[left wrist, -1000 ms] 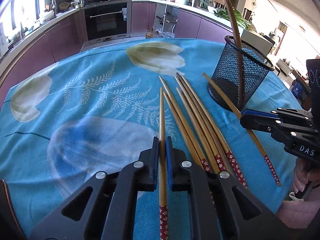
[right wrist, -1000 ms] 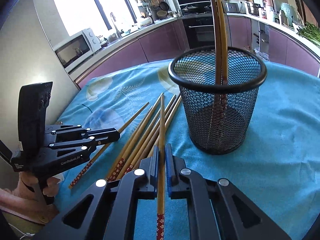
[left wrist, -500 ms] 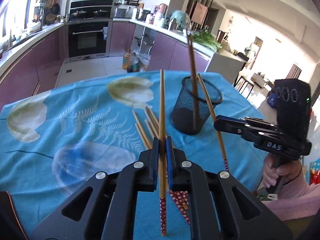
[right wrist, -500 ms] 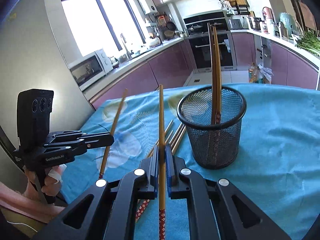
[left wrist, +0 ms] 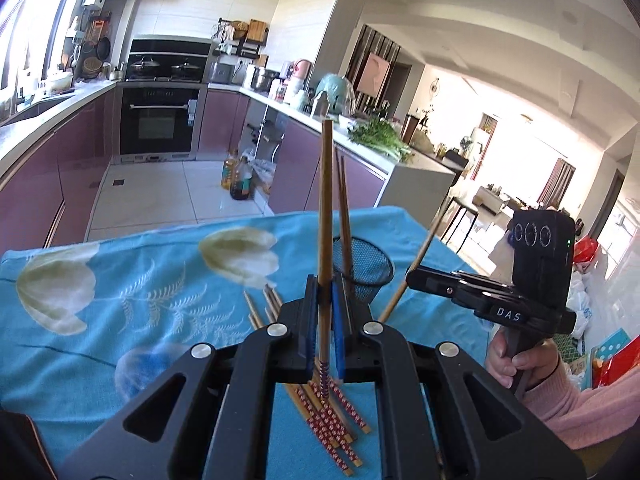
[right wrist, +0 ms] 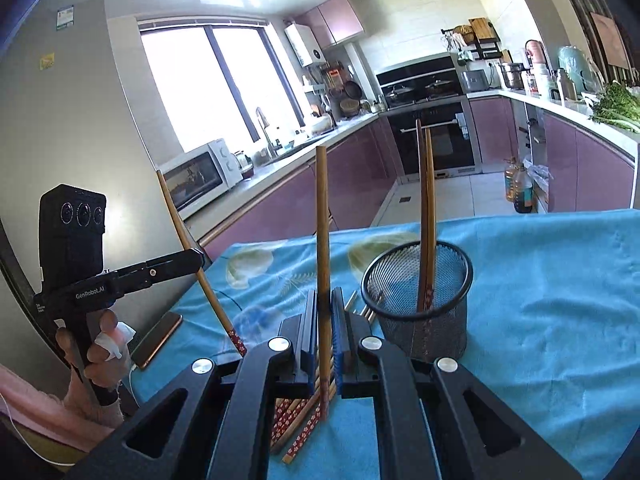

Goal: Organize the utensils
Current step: 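Carry both chopsticks upright into the mesh cup and open both grippers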

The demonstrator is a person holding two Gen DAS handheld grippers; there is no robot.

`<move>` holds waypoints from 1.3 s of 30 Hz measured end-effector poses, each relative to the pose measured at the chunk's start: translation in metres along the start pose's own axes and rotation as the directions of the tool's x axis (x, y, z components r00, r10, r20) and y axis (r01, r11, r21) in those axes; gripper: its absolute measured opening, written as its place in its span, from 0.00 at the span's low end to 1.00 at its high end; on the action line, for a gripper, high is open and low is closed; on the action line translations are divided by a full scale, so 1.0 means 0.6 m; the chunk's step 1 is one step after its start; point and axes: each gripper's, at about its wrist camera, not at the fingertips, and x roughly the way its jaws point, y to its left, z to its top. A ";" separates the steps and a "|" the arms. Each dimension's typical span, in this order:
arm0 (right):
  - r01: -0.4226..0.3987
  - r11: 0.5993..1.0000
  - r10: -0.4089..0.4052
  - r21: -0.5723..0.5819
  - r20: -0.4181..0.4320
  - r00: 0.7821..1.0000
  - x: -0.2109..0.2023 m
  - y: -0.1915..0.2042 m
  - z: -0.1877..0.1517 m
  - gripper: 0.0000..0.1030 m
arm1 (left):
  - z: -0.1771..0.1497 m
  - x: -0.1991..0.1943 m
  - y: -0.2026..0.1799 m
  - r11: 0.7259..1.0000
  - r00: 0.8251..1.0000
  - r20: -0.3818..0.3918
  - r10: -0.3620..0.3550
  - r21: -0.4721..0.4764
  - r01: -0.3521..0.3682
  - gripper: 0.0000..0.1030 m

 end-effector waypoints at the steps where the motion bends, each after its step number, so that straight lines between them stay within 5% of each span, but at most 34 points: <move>1: 0.000 1.000 0.000 -0.001 0.011 1.000 -0.003 -0.002 0.008 0.06 | 0.008 0.000 -0.003 1.000 1.000 0.011 -0.006 0.001 0.006 0.07; 26: 0.074 0.993 -0.056 -0.091 0.185 0.981 -0.062 -0.045 0.137 0.05 | 0.162 0.073 -0.082 0.993 0.994 0.090 -0.060 0.104 0.051 0.07; 39: 0.112 0.991 -0.111 -0.073 0.018 0.994 0.008 -0.077 0.112 0.05 | 0.119 0.164 -0.094 0.984 0.996 -0.084 -0.016 0.174 0.031 0.07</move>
